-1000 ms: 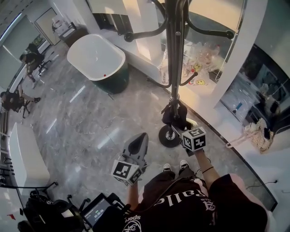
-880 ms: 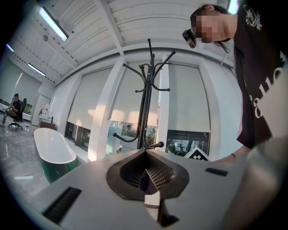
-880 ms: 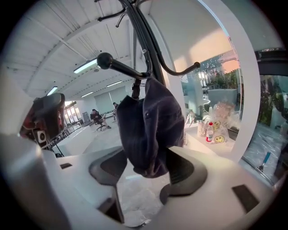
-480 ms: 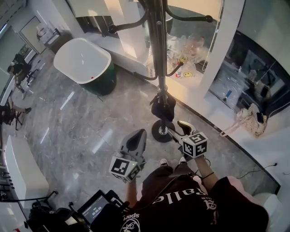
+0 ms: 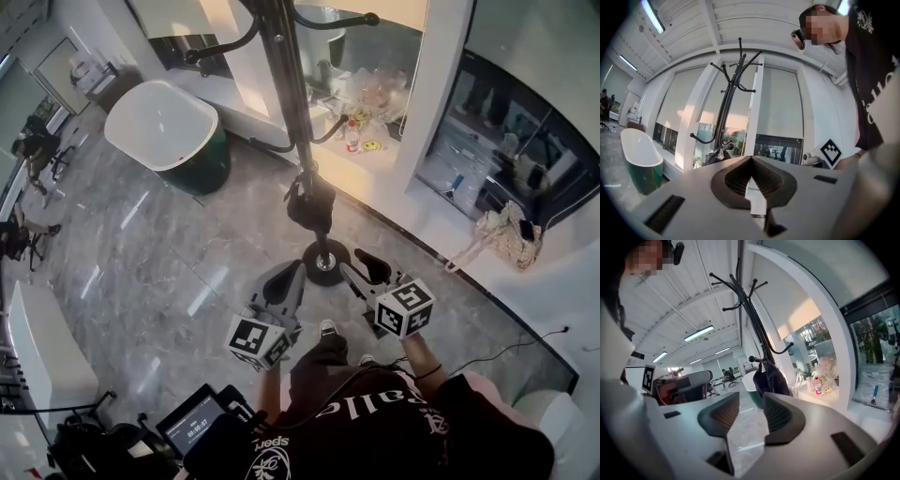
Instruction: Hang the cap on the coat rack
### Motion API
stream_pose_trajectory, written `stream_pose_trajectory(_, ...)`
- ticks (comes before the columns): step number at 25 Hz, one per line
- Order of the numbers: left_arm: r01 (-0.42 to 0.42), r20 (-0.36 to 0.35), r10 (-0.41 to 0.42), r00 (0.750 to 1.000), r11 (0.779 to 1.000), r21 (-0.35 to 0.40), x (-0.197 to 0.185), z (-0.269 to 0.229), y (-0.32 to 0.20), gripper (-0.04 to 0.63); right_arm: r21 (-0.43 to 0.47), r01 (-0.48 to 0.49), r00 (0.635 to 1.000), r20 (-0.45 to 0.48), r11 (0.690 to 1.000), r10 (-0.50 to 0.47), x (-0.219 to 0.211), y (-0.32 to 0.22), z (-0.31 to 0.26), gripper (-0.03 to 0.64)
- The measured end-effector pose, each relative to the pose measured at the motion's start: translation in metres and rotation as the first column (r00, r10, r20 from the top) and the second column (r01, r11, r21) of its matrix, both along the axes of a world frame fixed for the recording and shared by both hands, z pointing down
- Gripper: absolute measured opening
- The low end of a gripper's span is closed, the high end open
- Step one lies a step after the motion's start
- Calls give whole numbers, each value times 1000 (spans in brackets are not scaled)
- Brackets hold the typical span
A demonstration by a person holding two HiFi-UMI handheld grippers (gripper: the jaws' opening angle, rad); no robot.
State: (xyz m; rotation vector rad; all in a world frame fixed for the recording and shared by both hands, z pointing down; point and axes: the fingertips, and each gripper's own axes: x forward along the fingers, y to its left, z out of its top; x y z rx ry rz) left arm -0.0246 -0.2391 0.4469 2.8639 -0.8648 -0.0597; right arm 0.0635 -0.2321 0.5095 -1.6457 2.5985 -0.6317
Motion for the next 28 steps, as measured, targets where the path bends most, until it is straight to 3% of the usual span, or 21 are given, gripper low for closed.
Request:
stream_pose_trajectory(3, -15, 2, 15, 1000, 1000, -10, 17, -1, 35, -8, 16, -5, 1000, 30, 1000, 5, 11, 36, -8, 75)
stream_pose_trajectory(6, -36, 10, 37, 999, 999, -14, 36, 1, 74, -8, 10, -8, 999, 46, 1000, 7, 22, 72, -8, 40)
stream_pose_trajectory(16, -85, 57, 86, 995, 996, -21, 67, 8, 172, -8, -16, -21, 997, 77, 1000, 22, 41, 164, -2, 25)
stream_pose_trajectory(28, -112, 26, 111, 993, 994, 16, 49, -8, 212, -8, 5, -34, 997, 72, 999, 34, 17, 213, -19, 25)
